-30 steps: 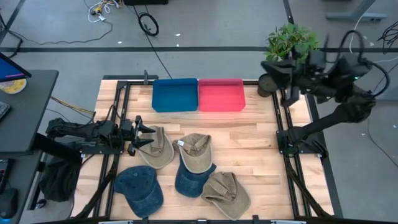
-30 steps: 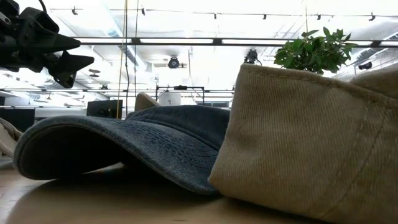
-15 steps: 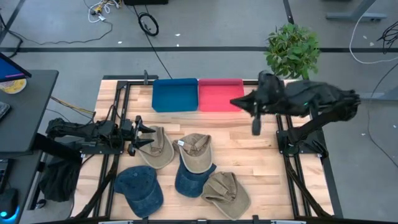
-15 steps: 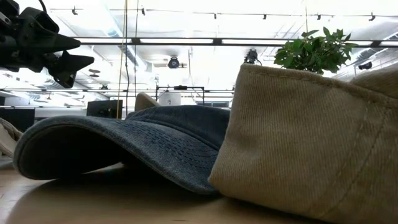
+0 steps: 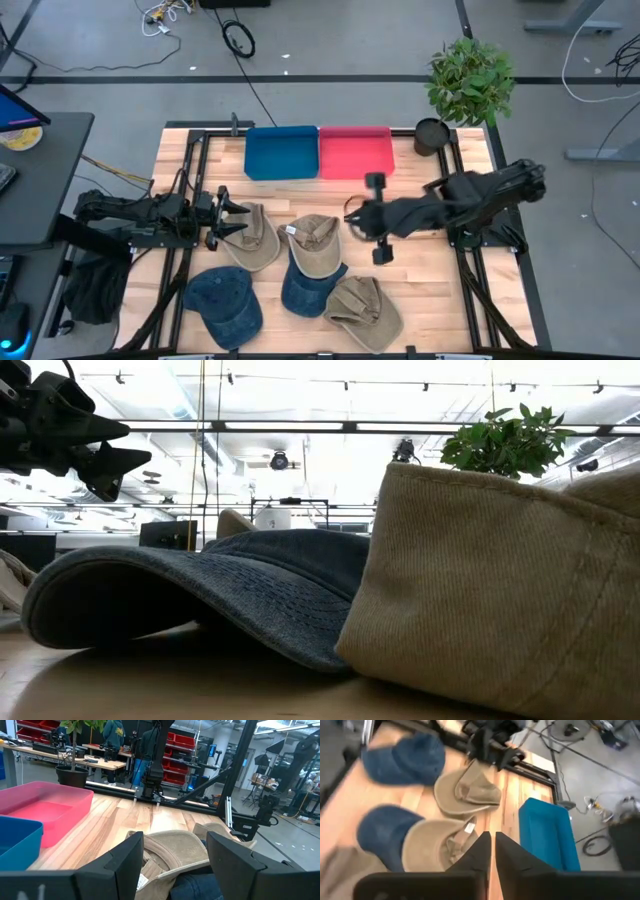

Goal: Pick & Place hat
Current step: Put the top right brown cap into the red bin

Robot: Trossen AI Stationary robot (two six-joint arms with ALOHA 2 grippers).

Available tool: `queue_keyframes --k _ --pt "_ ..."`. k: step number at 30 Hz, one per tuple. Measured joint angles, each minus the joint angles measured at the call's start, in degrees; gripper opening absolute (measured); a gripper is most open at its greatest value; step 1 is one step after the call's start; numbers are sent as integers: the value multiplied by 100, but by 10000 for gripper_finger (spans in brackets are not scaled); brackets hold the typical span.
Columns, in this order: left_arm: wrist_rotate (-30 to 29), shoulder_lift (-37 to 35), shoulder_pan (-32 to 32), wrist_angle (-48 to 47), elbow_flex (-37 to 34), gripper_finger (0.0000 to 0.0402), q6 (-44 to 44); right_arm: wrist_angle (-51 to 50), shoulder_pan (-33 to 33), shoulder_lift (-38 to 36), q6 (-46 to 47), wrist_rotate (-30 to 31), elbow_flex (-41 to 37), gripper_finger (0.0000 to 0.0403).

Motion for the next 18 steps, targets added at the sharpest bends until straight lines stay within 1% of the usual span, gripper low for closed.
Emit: queue_keyframes --k 4,9,14,16,18 --pt "1 0 0 0 1 220 0 -53 0 358 -628 4 0 57" --pt "2 0 0 1 1 220 0 -382 0 866 -1138 2 -1 101" --pt "1 0 1 1 0 220 -2 -383 -26 1252 -1492 -10 -2 162" --pt "2 1 0 1 1 220 2 -416 -45 1425 -1823 -100 -2 188" --pt "2 0 1 2 1 220 0 -446 -78 1606 -2263 -332 -2 211"
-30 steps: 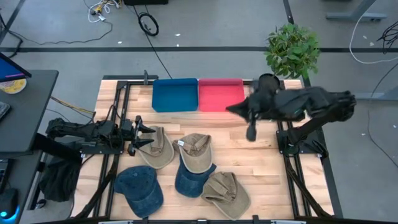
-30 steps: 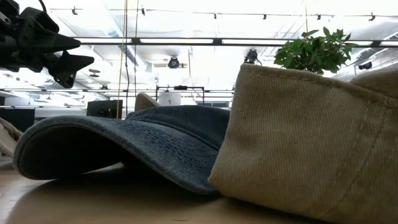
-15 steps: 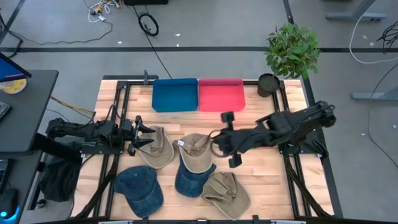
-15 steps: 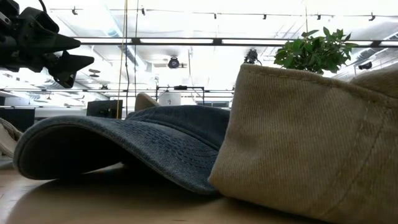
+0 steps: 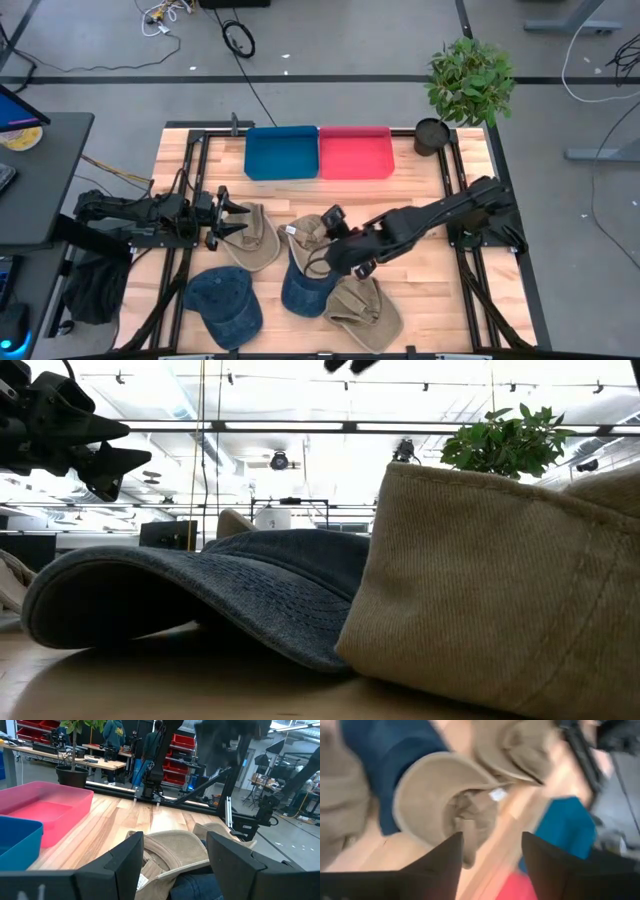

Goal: Pick & Place hat
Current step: Put the top right brown cap into the red bin

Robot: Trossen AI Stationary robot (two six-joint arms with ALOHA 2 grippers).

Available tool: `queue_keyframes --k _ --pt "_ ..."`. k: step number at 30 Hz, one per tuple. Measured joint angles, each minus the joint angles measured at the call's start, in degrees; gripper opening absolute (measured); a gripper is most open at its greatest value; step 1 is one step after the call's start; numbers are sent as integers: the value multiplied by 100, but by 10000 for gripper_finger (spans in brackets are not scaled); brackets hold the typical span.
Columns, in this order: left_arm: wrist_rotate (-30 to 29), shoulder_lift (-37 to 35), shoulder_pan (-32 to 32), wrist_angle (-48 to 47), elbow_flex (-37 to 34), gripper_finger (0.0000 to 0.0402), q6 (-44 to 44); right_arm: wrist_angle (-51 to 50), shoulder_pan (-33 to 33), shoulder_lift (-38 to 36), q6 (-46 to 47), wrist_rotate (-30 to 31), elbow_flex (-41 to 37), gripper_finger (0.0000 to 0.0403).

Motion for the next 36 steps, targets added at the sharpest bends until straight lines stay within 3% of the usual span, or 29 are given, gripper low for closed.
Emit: queue_keyframes --k 6,12,16,20,28,32,36 --pt "0 0 -1 -1 -1 220 1 -338 -50 521 -457 -417 -2 246" --pt "-1 1 -1 -1 0 220 2 -333 -94 734 -489 -899 -22 239" --pt "0 0 -1 -1 0 220 2 61 -124 657 -530 -1122 -512 231" --pt "0 0 -1 -2 1 220 2 176 -127 541 -611 -1100 -1194 228" --pt "0 2 -1 -5 0 220 1 1483 -43 198 -1119 -819 -2414 228" --pt "0 0 -1 -4 0 220 1 1975 -44 187 -1405 -236 -2788 228" --pt "0 0 -1 -4 -1 220 0 2304 -133 185 -1528 -442 -3038 228"
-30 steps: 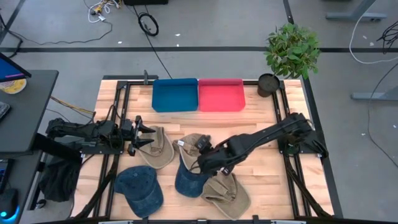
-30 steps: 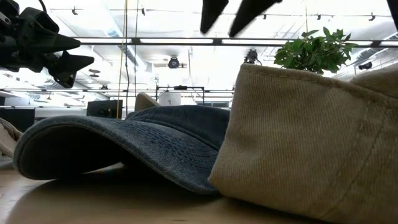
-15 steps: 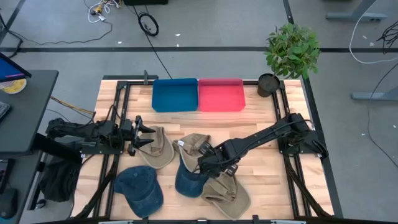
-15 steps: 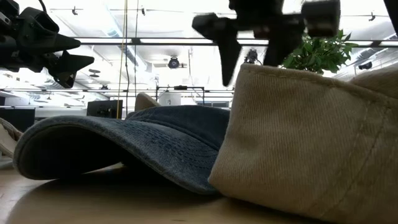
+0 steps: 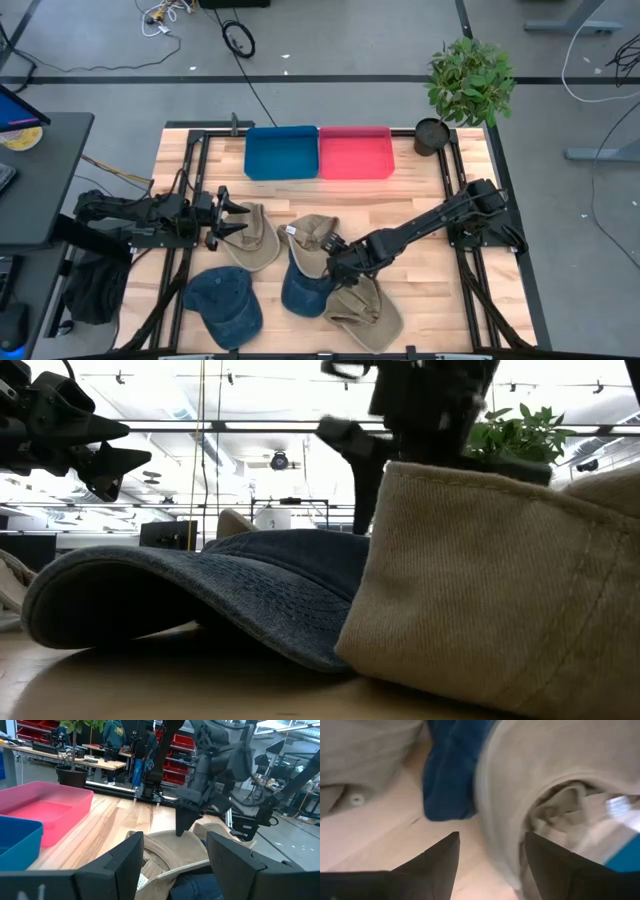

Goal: Pick & Place hat
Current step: Put the top right brown cap into the red bin

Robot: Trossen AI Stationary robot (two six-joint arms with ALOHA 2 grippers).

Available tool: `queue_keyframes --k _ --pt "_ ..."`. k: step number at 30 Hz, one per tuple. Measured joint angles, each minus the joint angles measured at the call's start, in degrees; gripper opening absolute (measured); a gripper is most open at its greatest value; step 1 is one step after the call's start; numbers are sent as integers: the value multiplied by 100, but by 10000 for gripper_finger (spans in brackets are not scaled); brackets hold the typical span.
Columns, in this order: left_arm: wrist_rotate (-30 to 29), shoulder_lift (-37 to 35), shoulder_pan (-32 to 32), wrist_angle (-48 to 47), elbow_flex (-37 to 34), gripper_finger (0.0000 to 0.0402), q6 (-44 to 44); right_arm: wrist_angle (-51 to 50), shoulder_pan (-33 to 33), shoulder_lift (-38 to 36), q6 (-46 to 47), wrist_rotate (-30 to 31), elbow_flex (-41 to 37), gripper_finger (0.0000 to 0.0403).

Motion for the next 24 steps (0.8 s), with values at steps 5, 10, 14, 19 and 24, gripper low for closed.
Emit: queue_keyframes --k 5,10,14,19,24 --pt "0 0 0 0 1 220 2 592 -122 0 -78 199 -329 222" --pt "0 0 0 0 1 220 1 931 -170 0 -103 19 -363 162" --pt "0 2 0 0 2 220 2 910 -175 0 -87 -33 -365 66" --pt "0 1 2 0 0 220 1 798 -192 -136 245 17 -356 17" --pt "0 0 2 -1 2 220 1 714 -315 -536 850 454 -357 8"
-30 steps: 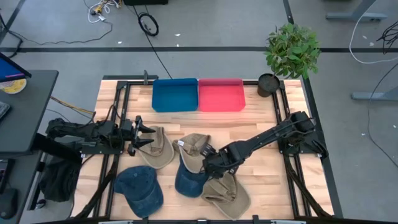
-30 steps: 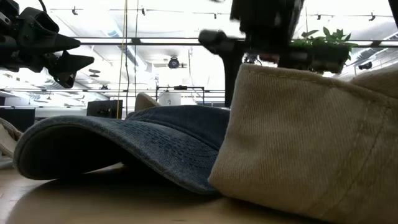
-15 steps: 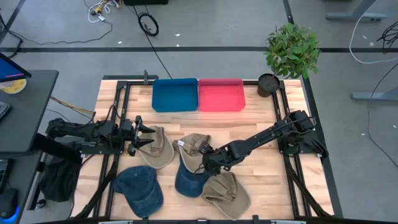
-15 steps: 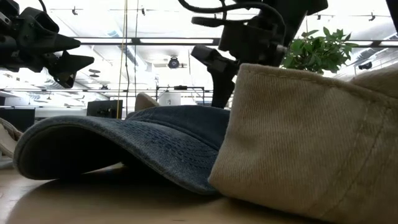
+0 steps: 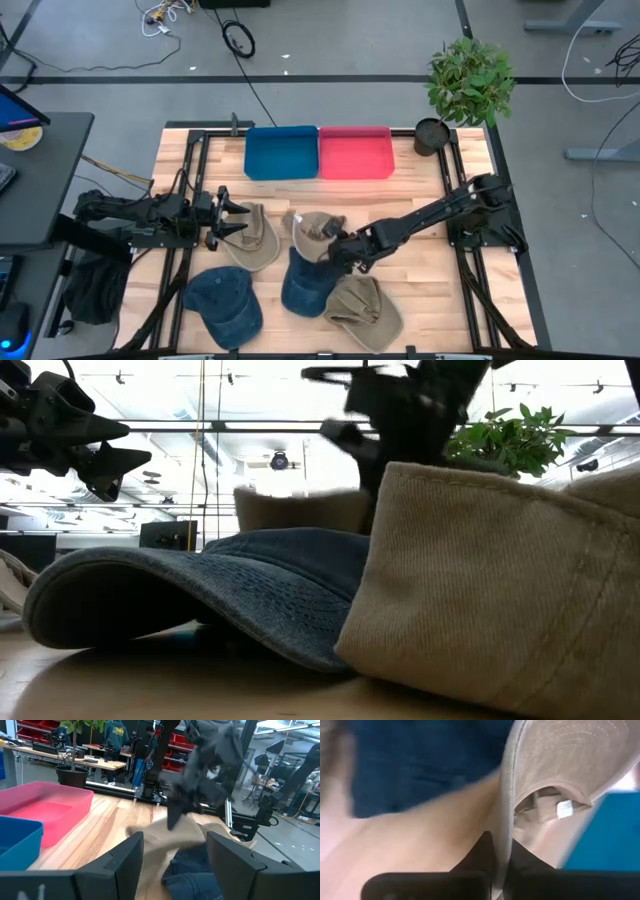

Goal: Pick & Place hat
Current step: Put the top right brown cap into the red bin

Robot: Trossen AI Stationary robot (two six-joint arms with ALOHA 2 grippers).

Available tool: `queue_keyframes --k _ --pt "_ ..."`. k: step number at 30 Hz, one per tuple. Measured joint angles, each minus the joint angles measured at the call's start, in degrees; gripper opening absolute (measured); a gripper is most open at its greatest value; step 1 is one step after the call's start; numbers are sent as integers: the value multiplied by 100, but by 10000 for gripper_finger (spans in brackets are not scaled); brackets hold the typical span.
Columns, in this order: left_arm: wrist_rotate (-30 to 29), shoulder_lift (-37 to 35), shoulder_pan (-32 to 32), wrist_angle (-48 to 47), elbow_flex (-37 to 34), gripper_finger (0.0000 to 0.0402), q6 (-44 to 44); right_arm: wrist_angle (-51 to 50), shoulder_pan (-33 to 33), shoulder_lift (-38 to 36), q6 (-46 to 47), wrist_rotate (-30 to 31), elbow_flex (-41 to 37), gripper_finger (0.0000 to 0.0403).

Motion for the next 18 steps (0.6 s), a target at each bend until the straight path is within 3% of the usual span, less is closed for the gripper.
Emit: queue_keyframes --k 4,12,18 --pt "-2 2 -2 1 -2 220 -1 39 -149 -585 1087 428 0 6" --pt "0 2 -2 1 0 220 1 195 -726 -1897 5120 567 11 5" --pt "-2 0 -2 0 0 220 -1 776 -1030 -2446 6356 700 20 5"
